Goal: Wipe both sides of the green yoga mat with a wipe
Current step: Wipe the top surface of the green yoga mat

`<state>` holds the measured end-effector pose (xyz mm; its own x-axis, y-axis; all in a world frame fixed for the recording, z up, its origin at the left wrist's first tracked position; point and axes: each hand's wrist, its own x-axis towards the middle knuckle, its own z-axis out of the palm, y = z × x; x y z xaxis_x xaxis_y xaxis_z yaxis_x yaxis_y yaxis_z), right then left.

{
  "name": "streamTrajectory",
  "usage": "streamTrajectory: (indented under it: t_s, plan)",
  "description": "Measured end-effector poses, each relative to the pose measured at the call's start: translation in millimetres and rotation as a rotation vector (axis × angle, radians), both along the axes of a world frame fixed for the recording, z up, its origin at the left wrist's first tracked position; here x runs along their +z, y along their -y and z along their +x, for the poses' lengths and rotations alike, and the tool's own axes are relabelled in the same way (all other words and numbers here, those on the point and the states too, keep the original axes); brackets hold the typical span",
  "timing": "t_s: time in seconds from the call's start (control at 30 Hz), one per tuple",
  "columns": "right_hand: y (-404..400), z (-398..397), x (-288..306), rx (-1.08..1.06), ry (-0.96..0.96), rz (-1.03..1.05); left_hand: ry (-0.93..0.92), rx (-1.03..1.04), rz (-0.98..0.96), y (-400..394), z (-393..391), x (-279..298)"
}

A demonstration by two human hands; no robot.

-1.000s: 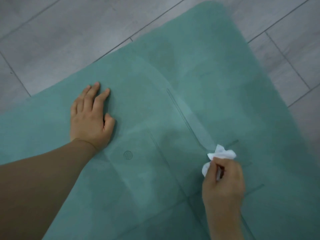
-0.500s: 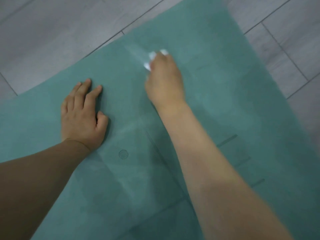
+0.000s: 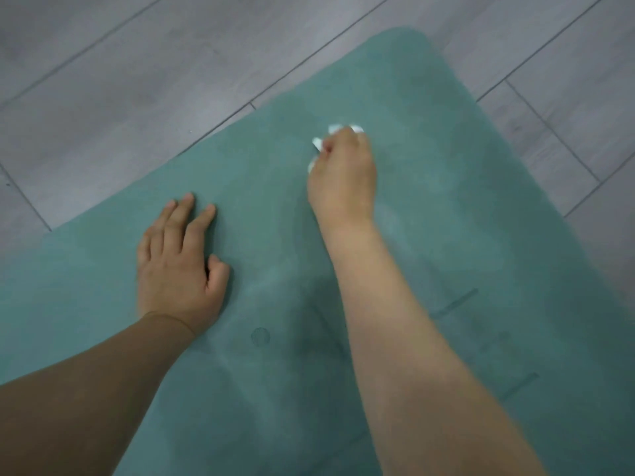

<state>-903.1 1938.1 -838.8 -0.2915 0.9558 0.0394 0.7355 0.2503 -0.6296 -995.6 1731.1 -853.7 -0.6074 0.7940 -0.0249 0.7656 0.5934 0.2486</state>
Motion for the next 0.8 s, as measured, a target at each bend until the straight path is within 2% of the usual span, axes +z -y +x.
streamTrajectory:
  t_s: [0.07, 0.13, 0.23, 0.3, 0.37, 0.47, 0.53, 0.63, 0.73, 0.8]
  plan:
    - [-37, -55, 4, 0.287, 0.126, -0.013, -0.005, -0.001, 0.000, 0, 1, -1]
    - [-57, -56, 1, 0.421, 0.231, -0.010, -0.010, -0.003, -0.003, -1, 1, -1]
    - [-30, 46, -4, 0.222, 0.186, 0.032, 0.008, 0.002, -0.011, 0, 0, 0]
    - [14, 132, 3, 0.034, 0.119, -0.004, 0.014, 0.003, -0.016, 1, 0, 0]
    - [58, 207, 14, -0.148, 0.171, -0.089, 0.008, 0.004, -0.014, 0, 0, 1]
    - [96, 245, 24, -0.402, 0.205, -0.208, 0.013, 0.002, -0.012, 0, 0, 0]
    - [77, 203, 19, -0.402, 0.186, -0.138, 0.003, 0.002, -0.013, 1, -1, 0]
    - [4, 80, 0, -0.102, 0.046, 0.005, -0.007, -0.003, 0.000, 0, 0, -1]
    - [-62, -34, -6, 0.233, 0.134, 0.101, -0.015, 0.000, 0.005, 0, 0, 0]
    - [-88, -59, -4, 0.350, 0.208, 0.053, -0.016, -0.003, -0.001, 0, 0, -1]
